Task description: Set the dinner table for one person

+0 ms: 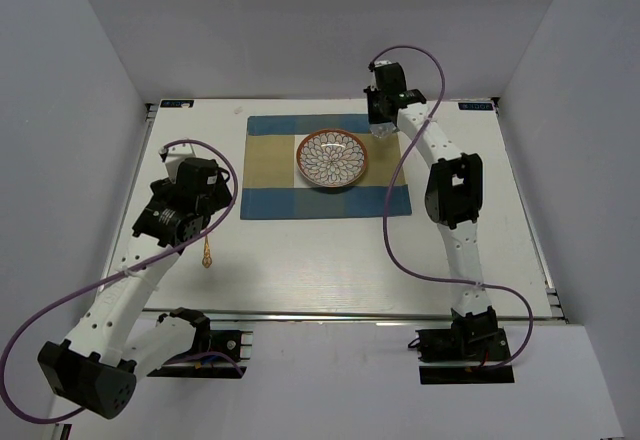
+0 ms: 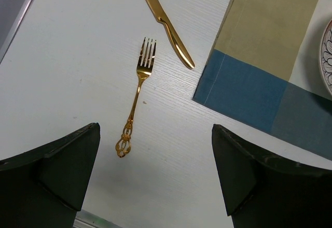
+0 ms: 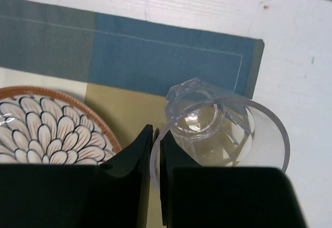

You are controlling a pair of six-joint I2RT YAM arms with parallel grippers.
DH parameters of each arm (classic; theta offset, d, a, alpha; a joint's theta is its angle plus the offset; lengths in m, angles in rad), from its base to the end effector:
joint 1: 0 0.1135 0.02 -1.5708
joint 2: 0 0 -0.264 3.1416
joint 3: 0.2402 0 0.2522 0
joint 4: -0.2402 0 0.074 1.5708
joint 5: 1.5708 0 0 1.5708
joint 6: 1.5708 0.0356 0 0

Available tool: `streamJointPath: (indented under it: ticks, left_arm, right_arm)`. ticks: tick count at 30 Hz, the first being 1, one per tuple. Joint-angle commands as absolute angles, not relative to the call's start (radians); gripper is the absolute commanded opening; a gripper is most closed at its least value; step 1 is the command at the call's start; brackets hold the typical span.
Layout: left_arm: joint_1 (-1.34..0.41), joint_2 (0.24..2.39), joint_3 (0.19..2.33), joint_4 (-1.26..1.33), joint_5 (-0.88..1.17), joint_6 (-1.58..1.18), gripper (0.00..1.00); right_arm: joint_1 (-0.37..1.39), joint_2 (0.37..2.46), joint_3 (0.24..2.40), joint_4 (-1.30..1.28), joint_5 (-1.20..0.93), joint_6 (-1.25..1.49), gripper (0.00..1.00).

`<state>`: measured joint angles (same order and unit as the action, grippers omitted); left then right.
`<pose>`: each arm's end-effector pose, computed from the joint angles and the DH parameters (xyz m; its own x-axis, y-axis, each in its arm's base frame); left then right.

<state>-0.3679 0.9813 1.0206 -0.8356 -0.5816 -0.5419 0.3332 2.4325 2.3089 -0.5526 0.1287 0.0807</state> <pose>0.1826 -0.0494 0.3284 -0.5415 -0.2531 -0.8017 -0.3936 0.9189 -0.0243 0.5270 0.1776 0.2463 -0.6080 -0.1258 -0.7839 -0.1813 0.9833 -0.0172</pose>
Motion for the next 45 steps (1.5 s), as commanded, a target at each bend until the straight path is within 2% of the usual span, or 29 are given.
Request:
streamJointPath:
  ticks: [1,9,14,16,17,18,19,23,31,34,35,37,38,39,40,45]
  left_arm:
    - [-0.364,0.988,1.020,-0.825,-0.574,-0.534,0.98]
    - [-0.364,0.999,1.019,-0.822,-0.571,-0.531,0.98]
    - [-0.364,1.005,1.015,-0.816,-0.565,-0.526,0.98]
    - [-0.364,1.006,1.015,-0.816,-0.565,-0.525,0.98]
    - [-0.364,1.006,1.015,-0.816,-0.565,-0.525,0.98]
    - [-0.364,1.006,1.014,-0.818,-0.565,-0.525,0.98]
    - [-0.364,1.008,1.014,-0.815,-0.563,-0.525,0.98]
    - [-0.364,1.014,1.012,-0.810,-0.560,-0.523,0.98]
    - [-0.354,1.046,1.019,-0.836,-0.617,-0.574,0.98]
    - [-0.332,1.084,1.049,-0.896,-0.672,-0.665,0.98]
    - [-0.331,1.097,1.057,-0.900,-0.667,-0.676,0.98]
    - [-0.299,1.137,1.075,-0.907,-0.628,-0.713,0.98]
    - [-0.290,1.147,1.089,-0.896,-0.567,-0.715,0.98]
    - [-0.281,1.182,1.100,-0.881,-0.533,-0.712,0.98]
    - [-0.272,1.212,1.133,-0.888,-0.493,-0.742,0.98]
    - [-0.252,1.431,1.278,-0.934,-0.402,-0.866,0.98]
  right_arm:
    - [0.321,2.433,2.367,-0.486,0.144,0.026,0.00]
    - [0.316,2.496,2.388,-0.422,0.141,0.005,0.00]
    - [0.318,2.490,2.382,-0.402,0.126,0.009,0.10]
    - [0.319,2.491,2.381,-0.397,0.124,0.011,0.33]
    - [0.318,2.490,2.382,-0.396,0.127,0.011,0.48]
    - [0.318,2.488,2.384,-0.394,0.124,0.015,0.76]
    - [0.318,2.484,2.387,-0.394,0.124,0.018,0.89]
    - [0.316,2.425,2.401,-0.376,0.051,0.063,0.89]
    - [0.316,1.979,2.202,-0.285,0.011,0.155,0.89]
    - [0.319,1.788,1.967,-0.278,-0.084,0.172,0.89]
    - [0.318,1.731,1.790,-0.262,-0.093,0.199,0.89]
    - [0.318,1.579,1.593,-0.168,-0.155,0.225,0.89]
    - [0.324,1.492,1.419,-0.137,-0.213,0.253,0.89]
    - [0.327,1.453,1.417,-0.091,-0.244,0.253,0.89]
    - [0.328,1.393,1.206,-0.075,-0.282,0.314,0.89]
    - [0.365,1.238,0.893,0.031,-0.368,0.367,0.88]
